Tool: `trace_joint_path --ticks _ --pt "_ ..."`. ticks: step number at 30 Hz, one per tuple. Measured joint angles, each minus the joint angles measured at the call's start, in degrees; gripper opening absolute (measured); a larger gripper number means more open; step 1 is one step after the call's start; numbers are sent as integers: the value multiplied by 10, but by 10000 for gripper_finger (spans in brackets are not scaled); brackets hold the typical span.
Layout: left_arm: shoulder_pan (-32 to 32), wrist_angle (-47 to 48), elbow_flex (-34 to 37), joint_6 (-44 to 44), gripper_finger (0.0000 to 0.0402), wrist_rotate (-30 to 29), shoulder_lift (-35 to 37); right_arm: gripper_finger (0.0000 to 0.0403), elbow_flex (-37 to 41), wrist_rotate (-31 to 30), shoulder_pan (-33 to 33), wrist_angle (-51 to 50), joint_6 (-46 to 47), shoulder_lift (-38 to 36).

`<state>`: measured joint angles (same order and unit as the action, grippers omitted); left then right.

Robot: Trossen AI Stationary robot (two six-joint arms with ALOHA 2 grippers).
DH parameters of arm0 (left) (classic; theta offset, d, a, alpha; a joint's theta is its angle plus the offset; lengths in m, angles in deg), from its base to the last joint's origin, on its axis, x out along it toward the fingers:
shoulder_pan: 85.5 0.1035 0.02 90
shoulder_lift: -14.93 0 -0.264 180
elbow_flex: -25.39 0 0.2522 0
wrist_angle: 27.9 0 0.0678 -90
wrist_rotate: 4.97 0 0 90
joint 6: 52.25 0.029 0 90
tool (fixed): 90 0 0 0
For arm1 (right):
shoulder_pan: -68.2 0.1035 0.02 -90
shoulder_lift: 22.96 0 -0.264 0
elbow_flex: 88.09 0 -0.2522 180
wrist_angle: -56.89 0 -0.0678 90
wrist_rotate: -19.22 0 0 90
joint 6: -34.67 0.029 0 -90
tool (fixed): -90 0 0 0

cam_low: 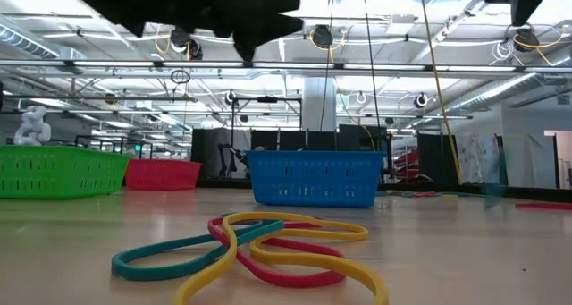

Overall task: Sort rubber bands into baskets
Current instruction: Put the yellow rubber band into the red bin

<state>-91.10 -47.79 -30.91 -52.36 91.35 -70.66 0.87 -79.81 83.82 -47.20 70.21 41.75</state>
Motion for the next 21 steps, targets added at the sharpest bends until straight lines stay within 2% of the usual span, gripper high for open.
trace_joint_path --ticks 4,8,16,21 --pt "0 70 -42 9 194 7 -29 0 16 -4 0 27 6 -10" --pt "3 105 -61 6 194 5 -41 0 83 -5 -11 29 20 -2" --pt "3 116 -60 6 194 4 -41 0 262 112 -26 129 14 0" --pt "5 117 -60 9 194 3 -41 0 315 121 -40 181 -2 2"
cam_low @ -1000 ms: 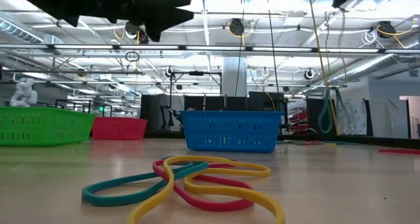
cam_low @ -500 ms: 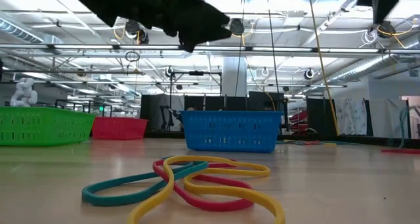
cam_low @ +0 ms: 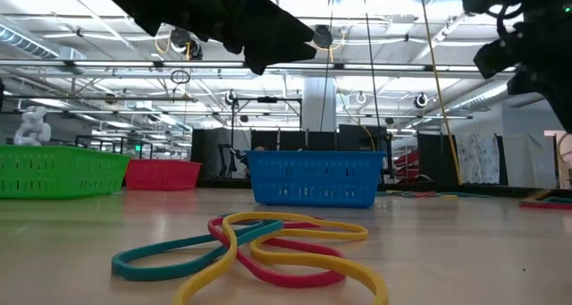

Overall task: Sort rubber bands into baskets
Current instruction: Put the yellow rubber band into the red bin, then put the blue rubber band into the blue bin

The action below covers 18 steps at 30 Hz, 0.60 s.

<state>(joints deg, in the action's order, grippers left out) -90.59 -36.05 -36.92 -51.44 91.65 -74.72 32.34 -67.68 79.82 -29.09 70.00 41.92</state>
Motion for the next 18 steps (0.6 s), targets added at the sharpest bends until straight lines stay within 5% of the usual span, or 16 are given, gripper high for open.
trace_joint_path --ticks 12,18 --pt "17 21 0 -3 194 0 0 71 1 18 -3 31 46 0" --pt "17 21 0 -3 194 0 0 116 1 -33 -14 22 59 0"
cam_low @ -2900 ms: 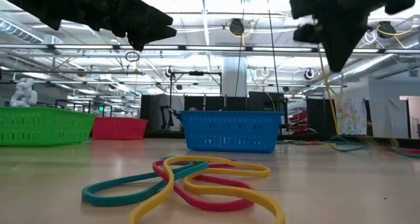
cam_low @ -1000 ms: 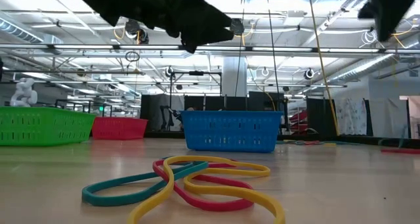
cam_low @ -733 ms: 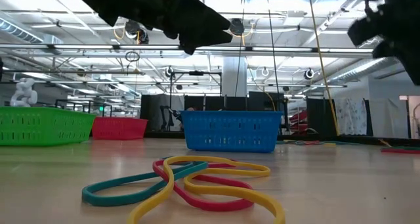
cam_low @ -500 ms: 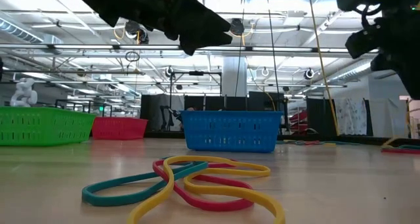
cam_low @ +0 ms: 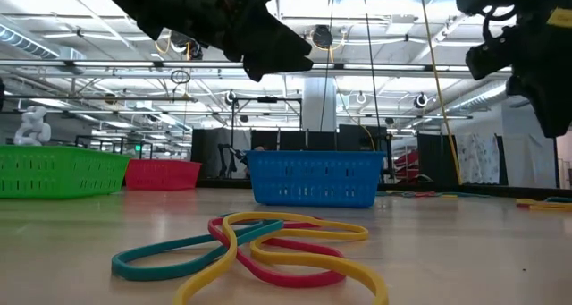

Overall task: Sort rubber bands into baskets
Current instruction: Put the blue rubber band into the blue bin

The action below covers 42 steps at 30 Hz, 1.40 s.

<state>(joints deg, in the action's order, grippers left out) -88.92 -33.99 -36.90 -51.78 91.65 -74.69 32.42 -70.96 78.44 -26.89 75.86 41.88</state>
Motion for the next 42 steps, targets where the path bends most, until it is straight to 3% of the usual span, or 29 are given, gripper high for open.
trace_joint_path --ticks 4,8,10,15,23,27,38,42 --pt "0 -1 0 0 194 0 0 124 16 -2 -33 1 -45 0" --pt "0 -1 0 1 194 0 0 124 48 -9 -73 15 -177 21" --pt "0 -1 0 3 194 0 0 124 53 -28 -85 13 -243 46" --pt "1 -2 0 4 194 0 0 123 47 -37 -107 11 -306 130" --pt "1 -1 -7 4 194 0 0 123 47 -43 -134 10 -310 287" --pt "1 0 -7 4 194 4 0 123 47 -43 -145 10 -312 332" --pt "1 3 -7 18 194 5 0 123 48 -14 -178 46 -329 342" --pt "1 3 -7 19 194 6 0 104 48 -8 -187 48 -329 342"
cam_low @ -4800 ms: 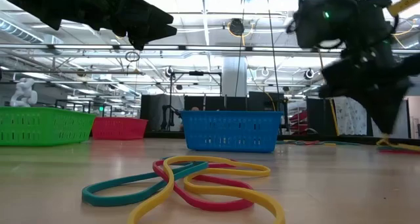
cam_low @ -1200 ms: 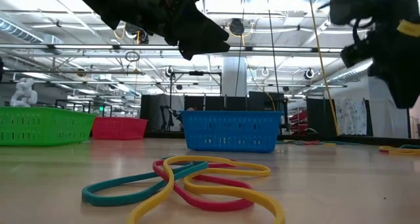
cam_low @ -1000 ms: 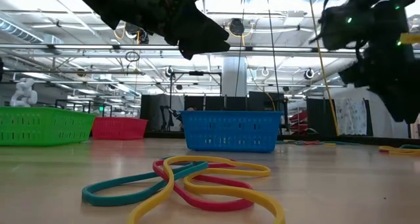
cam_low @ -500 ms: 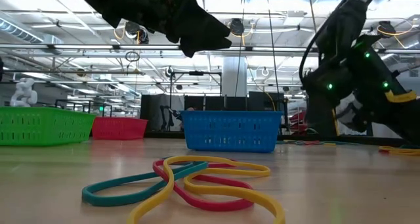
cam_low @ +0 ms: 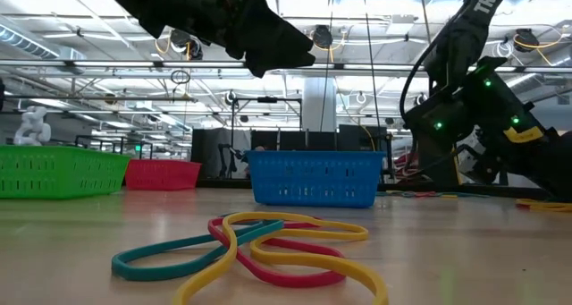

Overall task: Sort rubber bands into baskets
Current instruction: Put the blue rubber band into the blue bin

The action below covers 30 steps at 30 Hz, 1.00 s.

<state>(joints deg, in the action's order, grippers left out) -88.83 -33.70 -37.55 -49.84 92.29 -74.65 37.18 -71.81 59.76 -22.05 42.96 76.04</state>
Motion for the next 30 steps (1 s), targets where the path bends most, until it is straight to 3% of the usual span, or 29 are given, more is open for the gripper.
trace_joint_path --ticks 7,17,30 --pt "0 0 0 0 194 0 0 9 -2 12 -10 -5 3 0" --pt "-4 6 -1 -6 194 0 1 1 -85 -65 30 -215 117 -40" --pt "-10 31 -1 -36 194 0 2 0 -222 -136 154 -248 245 -219"
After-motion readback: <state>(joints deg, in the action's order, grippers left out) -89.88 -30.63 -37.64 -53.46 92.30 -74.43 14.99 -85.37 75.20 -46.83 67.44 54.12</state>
